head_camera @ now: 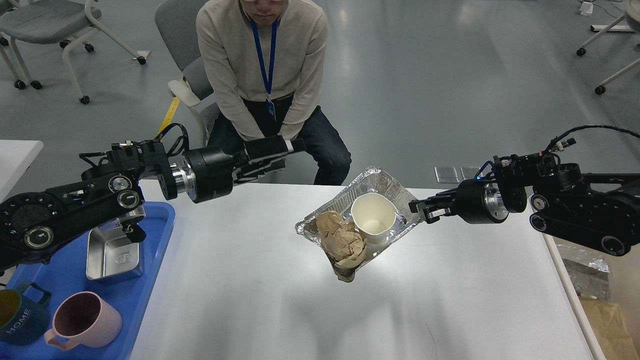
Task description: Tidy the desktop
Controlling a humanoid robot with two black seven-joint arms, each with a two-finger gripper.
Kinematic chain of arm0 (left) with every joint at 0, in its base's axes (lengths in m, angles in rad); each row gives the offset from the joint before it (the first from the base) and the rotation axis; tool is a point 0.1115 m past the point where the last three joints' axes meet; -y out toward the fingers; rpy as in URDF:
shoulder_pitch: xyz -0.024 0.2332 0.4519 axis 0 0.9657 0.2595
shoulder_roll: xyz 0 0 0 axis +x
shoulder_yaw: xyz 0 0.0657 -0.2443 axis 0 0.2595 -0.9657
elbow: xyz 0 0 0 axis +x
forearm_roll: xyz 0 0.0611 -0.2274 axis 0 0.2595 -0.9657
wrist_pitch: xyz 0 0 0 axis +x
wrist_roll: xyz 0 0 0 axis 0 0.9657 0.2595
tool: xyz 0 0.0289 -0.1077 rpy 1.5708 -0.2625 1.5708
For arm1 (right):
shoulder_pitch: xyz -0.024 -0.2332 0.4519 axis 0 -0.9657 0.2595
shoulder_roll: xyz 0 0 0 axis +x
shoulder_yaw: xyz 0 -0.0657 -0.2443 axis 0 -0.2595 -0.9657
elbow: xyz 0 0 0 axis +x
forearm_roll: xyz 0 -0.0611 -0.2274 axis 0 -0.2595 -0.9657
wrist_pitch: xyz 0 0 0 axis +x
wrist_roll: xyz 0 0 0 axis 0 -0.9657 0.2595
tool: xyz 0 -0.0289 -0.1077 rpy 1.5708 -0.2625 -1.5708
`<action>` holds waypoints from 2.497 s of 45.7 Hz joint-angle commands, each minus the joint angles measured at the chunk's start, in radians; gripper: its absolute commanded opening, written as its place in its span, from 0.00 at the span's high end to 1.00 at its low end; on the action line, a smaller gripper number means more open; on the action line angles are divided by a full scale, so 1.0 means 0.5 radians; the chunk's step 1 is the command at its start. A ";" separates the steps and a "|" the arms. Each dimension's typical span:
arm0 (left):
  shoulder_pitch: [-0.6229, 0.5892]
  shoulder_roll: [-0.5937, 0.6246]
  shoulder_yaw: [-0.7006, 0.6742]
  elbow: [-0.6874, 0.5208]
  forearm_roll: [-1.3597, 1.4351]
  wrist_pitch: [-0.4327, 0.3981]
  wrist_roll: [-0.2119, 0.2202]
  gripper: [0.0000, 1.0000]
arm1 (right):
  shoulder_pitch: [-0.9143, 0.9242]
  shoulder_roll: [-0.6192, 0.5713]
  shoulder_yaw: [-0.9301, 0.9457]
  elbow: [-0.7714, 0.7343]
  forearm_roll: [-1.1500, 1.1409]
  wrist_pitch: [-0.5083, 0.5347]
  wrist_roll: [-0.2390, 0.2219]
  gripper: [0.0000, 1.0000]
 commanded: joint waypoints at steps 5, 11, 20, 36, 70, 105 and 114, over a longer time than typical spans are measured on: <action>0.433 0.005 -0.640 0.019 -0.226 0.067 0.013 0.05 | -0.004 -0.081 0.003 0.000 0.162 0.000 0.000 1.00; 0.633 -0.005 -0.864 0.093 -0.229 0.040 -0.003 0.05 | -0.022 -0.152 0.003 -0.003 0.242 0.000 0.000 1.00; 0.753 -0.044 -0.950 0.261 -0.281 0.040 -0.009 0.04 | -0.093 -0.336 0.000 -0.012 0.386 0.000 0.000 1.00; 0.759 -0.226 -1.030 0.654 -0.837 0.040 -0.444 0.04 | -0.267 -0.759 -0.003 -0.089 0.604 -0.031 0.021 1.00; 0.799 -0.474 -1.223 1.188 -1.263 0.037 -0.432 0.04 | -0.777 -0.858 -0.006 -0.794 1.457 -0.083 0.031 1.00; 0.860 -0.600 -1.226 1.188 -1.269 -0.019 -0.426 0.04 | -1.400 -0.207 -0.003 -1.933 2.154 -0.108 0.009 0.00; 0.857 -0.603 -1.232 1.188 -1.272 -0.019 -0.426 0.04 | -1.372 -0.109 0.089 -2.031 2.221 -0.233 0.024 0.00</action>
